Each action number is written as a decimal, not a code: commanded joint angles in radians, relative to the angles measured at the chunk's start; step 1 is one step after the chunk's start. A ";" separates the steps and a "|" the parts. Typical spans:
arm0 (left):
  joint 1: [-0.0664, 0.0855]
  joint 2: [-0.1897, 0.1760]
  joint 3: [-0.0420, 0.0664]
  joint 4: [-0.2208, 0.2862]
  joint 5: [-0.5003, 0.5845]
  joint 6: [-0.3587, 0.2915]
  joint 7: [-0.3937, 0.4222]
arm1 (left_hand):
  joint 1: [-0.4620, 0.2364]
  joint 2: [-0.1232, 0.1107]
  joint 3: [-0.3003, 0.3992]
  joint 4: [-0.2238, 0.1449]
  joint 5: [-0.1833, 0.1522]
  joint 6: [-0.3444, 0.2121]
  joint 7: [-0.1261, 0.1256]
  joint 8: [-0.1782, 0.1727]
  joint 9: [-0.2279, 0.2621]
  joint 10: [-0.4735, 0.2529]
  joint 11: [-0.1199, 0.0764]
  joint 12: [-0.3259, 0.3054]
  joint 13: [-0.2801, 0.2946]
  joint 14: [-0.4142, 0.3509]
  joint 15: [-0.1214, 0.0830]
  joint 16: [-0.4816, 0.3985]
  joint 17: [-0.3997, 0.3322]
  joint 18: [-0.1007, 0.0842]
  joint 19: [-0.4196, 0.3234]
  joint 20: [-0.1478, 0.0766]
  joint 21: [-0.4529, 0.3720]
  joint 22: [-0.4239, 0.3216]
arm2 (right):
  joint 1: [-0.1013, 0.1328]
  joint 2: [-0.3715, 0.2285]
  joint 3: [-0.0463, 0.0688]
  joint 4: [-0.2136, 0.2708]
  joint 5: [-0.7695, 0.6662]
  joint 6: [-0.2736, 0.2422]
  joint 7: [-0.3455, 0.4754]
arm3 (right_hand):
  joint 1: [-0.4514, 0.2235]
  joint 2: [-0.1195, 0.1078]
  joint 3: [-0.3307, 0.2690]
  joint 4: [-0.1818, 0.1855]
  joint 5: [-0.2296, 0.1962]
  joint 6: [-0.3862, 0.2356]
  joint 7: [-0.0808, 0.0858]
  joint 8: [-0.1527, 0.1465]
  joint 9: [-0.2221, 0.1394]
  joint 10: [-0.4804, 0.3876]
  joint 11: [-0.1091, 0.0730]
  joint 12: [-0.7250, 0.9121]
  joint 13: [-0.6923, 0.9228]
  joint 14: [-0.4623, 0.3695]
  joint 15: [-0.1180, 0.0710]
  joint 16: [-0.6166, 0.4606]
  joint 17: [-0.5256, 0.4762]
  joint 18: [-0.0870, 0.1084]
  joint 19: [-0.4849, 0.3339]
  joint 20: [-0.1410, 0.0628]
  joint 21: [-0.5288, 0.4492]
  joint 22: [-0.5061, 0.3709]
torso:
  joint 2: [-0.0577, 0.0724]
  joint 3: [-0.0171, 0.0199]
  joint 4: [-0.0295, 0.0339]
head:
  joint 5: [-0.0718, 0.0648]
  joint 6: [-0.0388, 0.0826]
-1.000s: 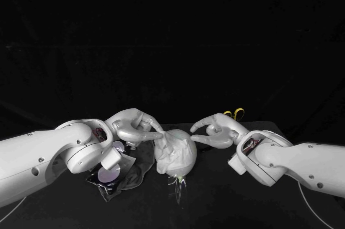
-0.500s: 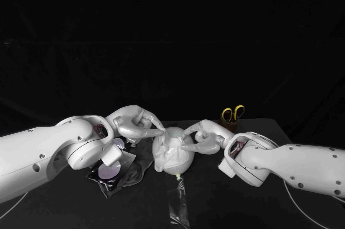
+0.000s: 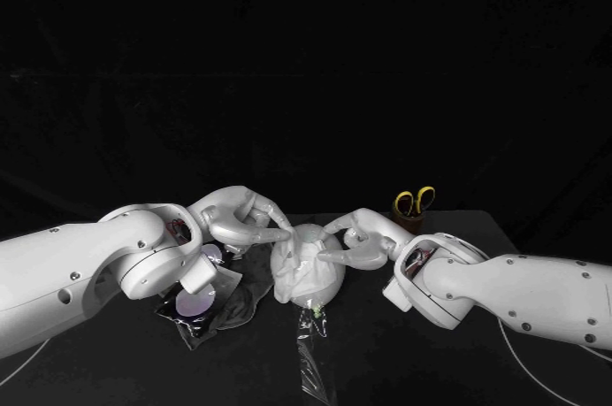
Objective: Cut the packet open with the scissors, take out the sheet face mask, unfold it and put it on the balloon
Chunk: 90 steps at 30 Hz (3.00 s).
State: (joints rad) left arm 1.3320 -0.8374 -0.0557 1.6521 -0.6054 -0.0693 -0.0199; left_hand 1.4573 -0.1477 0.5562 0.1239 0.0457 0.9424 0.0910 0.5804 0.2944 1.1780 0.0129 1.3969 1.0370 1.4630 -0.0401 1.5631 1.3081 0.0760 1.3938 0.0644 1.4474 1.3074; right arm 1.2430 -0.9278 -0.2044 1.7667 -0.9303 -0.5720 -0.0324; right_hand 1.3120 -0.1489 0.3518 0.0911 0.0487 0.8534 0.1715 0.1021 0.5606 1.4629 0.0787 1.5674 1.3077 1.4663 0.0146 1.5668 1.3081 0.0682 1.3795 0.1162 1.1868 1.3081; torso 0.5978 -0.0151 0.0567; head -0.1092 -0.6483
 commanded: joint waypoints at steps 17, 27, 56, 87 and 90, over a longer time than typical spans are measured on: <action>0.003 -0.002 0.001 0.013 -0.010 0.015 0.006 | -0.006 0.003 0.009 -0.002 0.003 0.003 0.004 0.008 0.029 0.008 0.002 -0.002 0.002 0.106 0.001 0.007 0.259 -0.021 0.010 -0.001 0.008 0.051 | 0.001 0.028 0.005 -0.006 0.002 0.036 0.052 | 0.004 -0.008 -0.015 -0.001 -0.001 -0.003 0.000 -0.013 -0.007 0.108 0.007 0.003 0.263 0.104 0.006 0.004 0.263 0.007 0.009 0.003 0.007 0.160 | 0.001 -0.0002 -0.0004 | 0.001 -0.002; 0.004 -0.006 0.001 0.019 -0.011 0.019 0.007 | -0.006 0.003 0.010 -0.003 0.003 0.003 0.004 0.008 0.030 0.010 0.002 -0.002 0.004 0.107 0.001 0.007 0.260 -0.021 0.011 -0.002 0.008 0.053 | 0.001 0.069 0.005 -0.047 0.005 0.057 0.048 | 0.008 -0.008 -0.021 -0.001 -0.001 -0.011 -0.004 -0.020 -0.011 0.108 0.005 0.003 0.263 0.104 0.005 0.004 0.263 0.007 0.010 0.004 0.008 0.160 | 0.000 -0.0010 0.0009 | 0.003 -0.006; 0.005 -0.010 0.001 0.016 -0.020 0.013 0.005 | -0.007 0.002 0.011 -0.005 0.003 0.003 0.004 0.008 0.030 0.011 0.002 -0.002 0.004 0.107 0.001 0.007 0.260 -0.021 0.011 -0.002 0.008 0.053 | 0.001 0.020 0.006 -0.010 0.069 -0.014 0.093 | 0.058 0.044 0.000 -0.011 -0.001 0.168 -0.049 0.047 -0.015 0.108 -0.035 0.003 0.263 0.104 -0.029 0.004 0.263 0.000 0.037 -0.020 0.061 0.173 | 0.000 0.0009 -0.0001 | -0.002 -0.006; 0.005 -0.006 0.001 0.009 -0.021 0.011 0.007 | -0.009 0.002 0.014 -0.007 0.003 0.003 0.004 0.009 0.031 0.012 0.002 -0.002 0.004 0.107 0.001 0.007 0.261 -0.022 0.013 -0.002 0.010 0.055 | 0.001 0.016 0.007 -0.020 0.077 0.072 0.085 | 0.040 0.113 -0.014 0.034 0.000 0.171 -0.042 0.032 -0.044 0.108 -0.026 0.003 0.263 0.104 -0.016 0.004 0.263 0.002 0.028 -0.006 0.048 0.170 | 0.000 0.0004 0.0001 | -0.001 -0.010; 0.005 -0.007 0.001 0.010 -0.022 0.011 0.007 | -0.009 0.002 0.014 -0.007 0.003 0.003 0.004 0.009 0.031 0.012 0.002 -0.002 0.004 0.107 0.001 0.007 0.261 -0.022 0.013 -0.002 0.010 0.055 | 0.001 0.015 0.007 -0.020 0.080 0.068 0.088 | 0.045 0.129 -0.007 0.037 0.000 0.182 -0.051 0.037 -0.043 0.108 -0.034 0.003 0.263 0.104 -0.025 0.004 0.263 0.002 0.030 -0.013 0.054 0.171 | -0.001 0.0004 -0.0002 | -0.001 -0.008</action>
State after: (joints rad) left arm 1.3357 -0.8451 -0.0561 1.6603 -0.6264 -0.0639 -0.0213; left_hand 1.4498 -0.1531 0.5644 0.1150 0.0457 0.9435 0.0922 0.5848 0.2944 1.1812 0.0165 1.3968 1.0402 1.4598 -0.0369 1.5672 1.3080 0.0609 1.4007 0.0645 1.4503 1.3078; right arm 1.2441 -0.9123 -0.1982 1.7463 -0.8518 -0.5223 0.0433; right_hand 1.3564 -0.0294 0.3407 0.1282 0.0486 1.0307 0.1199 0.1355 0.5166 1.4667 0.0529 1.5674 1.3082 1.4642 -0.0051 1.5674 1.3073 0.0602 1.4050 0.1076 1.2371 1.3074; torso 0.5979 -0.0150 0.0564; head -0.1096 -0.6580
